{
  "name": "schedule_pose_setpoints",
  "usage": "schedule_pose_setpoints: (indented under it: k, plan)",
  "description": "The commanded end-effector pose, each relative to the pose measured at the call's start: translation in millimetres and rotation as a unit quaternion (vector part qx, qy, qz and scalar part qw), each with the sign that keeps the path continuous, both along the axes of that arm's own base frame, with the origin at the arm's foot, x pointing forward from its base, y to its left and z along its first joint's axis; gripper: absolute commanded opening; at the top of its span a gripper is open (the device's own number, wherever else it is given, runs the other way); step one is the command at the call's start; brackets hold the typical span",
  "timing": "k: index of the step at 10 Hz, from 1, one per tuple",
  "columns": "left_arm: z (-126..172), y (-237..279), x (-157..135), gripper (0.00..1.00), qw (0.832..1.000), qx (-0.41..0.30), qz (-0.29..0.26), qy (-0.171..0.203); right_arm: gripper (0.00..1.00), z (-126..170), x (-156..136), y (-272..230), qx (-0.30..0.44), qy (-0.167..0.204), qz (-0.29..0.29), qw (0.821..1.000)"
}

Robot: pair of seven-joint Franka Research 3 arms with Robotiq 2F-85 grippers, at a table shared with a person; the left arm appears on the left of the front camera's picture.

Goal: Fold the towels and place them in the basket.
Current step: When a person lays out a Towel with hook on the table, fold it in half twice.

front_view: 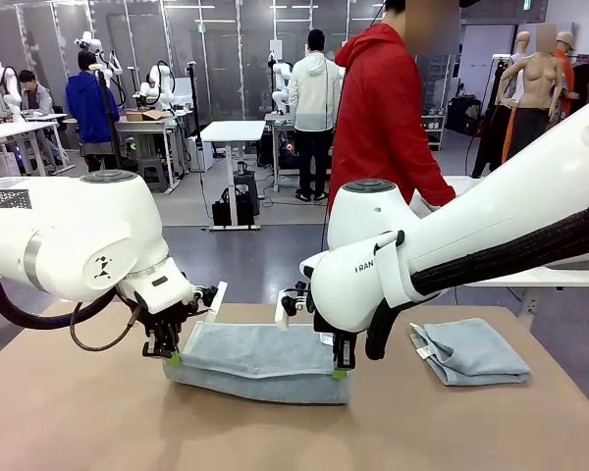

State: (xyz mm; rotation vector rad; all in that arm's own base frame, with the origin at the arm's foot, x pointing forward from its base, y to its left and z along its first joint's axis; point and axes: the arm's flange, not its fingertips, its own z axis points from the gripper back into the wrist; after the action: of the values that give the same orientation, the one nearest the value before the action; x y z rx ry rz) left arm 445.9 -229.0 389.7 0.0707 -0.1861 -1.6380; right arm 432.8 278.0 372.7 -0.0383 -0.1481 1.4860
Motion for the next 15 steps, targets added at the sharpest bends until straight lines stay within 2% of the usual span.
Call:
schedule_pose_setpoints:
  k: [1, 5, 8, 10, 13, 15]
  plan:
    - [4, -1, 25, 0.06, 0.999, -0.026, -0.028, 0.004, 0.05, 5, 21, -6, 0.031, -0.004, 0.036, 0.999]
    - [15, -5, 65, 0.06, 1.000, -0.018, -0.018, -0.001, 0.05, 8, 65, -7, 0.031, -0.013, 0.030, 0.999]
    - [20, -11, 90, 0.06, 0.999, -0.015, -0.037, -0.005, 0.05, 4, 101, -2, 0.042, -0.018, 0.049, 0.998]
    - [17, -11, 113, 0.06, 1.000, -0.004, -0.020, -0.011, 0.05, -1, 124, -1, 0.036, -0.023, 0.050, 0.998]
    - [11, -7, 131, 0.06, 1.000, -0.021, -0.012, -0.017, 0.05, -9, 145, -3, 0.023, -0.025, 0.057, 0.998]
    - [10, -8, 148, 0.06, 0.999, -0.025, -0.027, -0.026, 0.05, -16, 162, -5, 0.021, -0.026, 0.055, 0.998]
